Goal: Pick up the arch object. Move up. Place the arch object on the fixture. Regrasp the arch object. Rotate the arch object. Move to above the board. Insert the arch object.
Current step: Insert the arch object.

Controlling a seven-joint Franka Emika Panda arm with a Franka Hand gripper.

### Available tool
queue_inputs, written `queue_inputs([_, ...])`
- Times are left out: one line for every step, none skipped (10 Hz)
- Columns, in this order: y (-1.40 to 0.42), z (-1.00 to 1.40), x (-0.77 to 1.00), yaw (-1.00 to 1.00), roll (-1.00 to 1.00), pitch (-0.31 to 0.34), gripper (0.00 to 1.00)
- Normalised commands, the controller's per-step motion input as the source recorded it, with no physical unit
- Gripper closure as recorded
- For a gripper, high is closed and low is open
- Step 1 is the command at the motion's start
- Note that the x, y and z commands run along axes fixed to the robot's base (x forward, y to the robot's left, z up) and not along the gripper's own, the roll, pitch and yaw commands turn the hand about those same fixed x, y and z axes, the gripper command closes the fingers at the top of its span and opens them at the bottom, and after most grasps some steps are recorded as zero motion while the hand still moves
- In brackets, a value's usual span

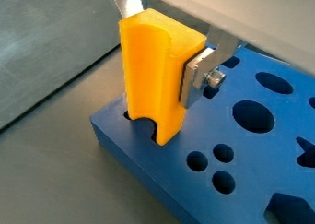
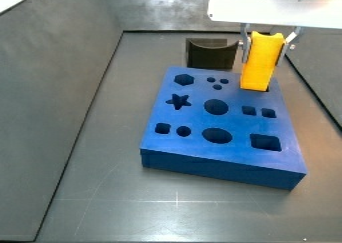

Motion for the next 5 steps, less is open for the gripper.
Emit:
queue_inputs([0.00, -0.36, 1.00, 0.00, 0.06, 0.030, 1.00])
queue_inputs([0.00, -0.40, 1.00, 0.00, 0.05, 0.050, 1.00])
queue_inputs([0.00, -0.43, 1.00, 0.00, 0.06, 0.063, 1.00])
queue_inputs([0.00, -0.44, 1.00, 0.00, 0.06, 0.064, 1.00])
queue_inputs([0.00, -0.55, 1.00, 0.00, 0.04, 0.059, 1.00])
